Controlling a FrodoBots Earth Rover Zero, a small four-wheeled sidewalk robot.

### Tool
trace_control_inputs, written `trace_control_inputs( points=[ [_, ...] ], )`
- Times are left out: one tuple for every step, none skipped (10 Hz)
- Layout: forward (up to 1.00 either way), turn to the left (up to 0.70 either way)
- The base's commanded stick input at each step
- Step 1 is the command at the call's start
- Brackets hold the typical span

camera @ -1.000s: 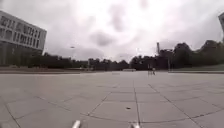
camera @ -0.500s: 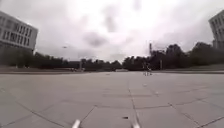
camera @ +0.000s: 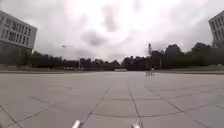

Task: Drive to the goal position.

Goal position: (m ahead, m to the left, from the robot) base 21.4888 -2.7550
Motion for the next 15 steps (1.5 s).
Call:
trace_control_inputs(
  points=[
    [0.7, 0.0],
    [0.7, 0.0],
    [0.7, 0.0],
    [0.7, 0.0],
    [0.7, 0.0],
    [0.7, 0.0],
    [0.7, 0.0],
    [0.7, 0.0],
    [0.7, 0.0],
    [0.7, 0.0],
    [0.7, 0.0],
    [0.7, -0.04],
    [0.7, -0.14],
    [0.7, -0.24],
    [0.7, 0.0]
  ],
)
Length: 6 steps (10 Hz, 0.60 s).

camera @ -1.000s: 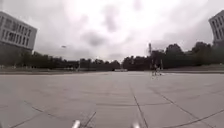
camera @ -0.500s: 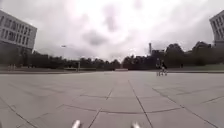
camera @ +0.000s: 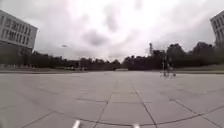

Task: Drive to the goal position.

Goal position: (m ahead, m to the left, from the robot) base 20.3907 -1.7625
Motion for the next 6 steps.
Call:
trace_control_inputs(
  points=[
    [0.7, 0.0],
    [0.7, 0.0],
    [0.7, 0.0],
    [0.7, 0.0],
    [0.7, 0.0],
    [0.7, 0.0]
  ],
)
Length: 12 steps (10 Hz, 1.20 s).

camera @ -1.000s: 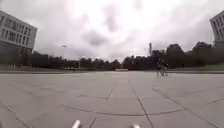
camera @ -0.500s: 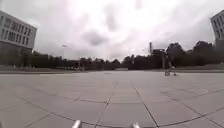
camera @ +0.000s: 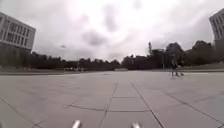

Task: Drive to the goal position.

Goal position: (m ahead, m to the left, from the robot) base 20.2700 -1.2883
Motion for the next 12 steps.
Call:
trace_control_inputs(
  points=[
    [0.7, 0.0],
    [0.7, 0.0],
    [0.7, 0.0],
    [0.7, 0.0],
    [0.7, -0.14],
    [0.7, -0.34],
    [0.7, -0.34],
    [0.7, -0.31],
    [0.7, -0.07],
    [0.7, 0.0],
    [0.7, 0.0],
    [0.7, 0.0]
  ],
)
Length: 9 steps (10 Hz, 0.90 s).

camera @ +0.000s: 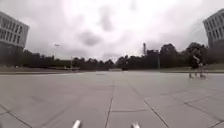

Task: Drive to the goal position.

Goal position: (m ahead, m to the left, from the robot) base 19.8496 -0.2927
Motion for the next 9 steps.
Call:
trace_control_inputs(
  points=[
    [0.7, 0.0],
    [0.7, 0.0],
    [0.7, 0.0],
    [0.7, 0.0],
    [0.7, 0.0],
    [0.7, 0.0],
    [0.7, 0.0],
    [0.7, 0.0],
    [0.7, 0.0]
  ],
)
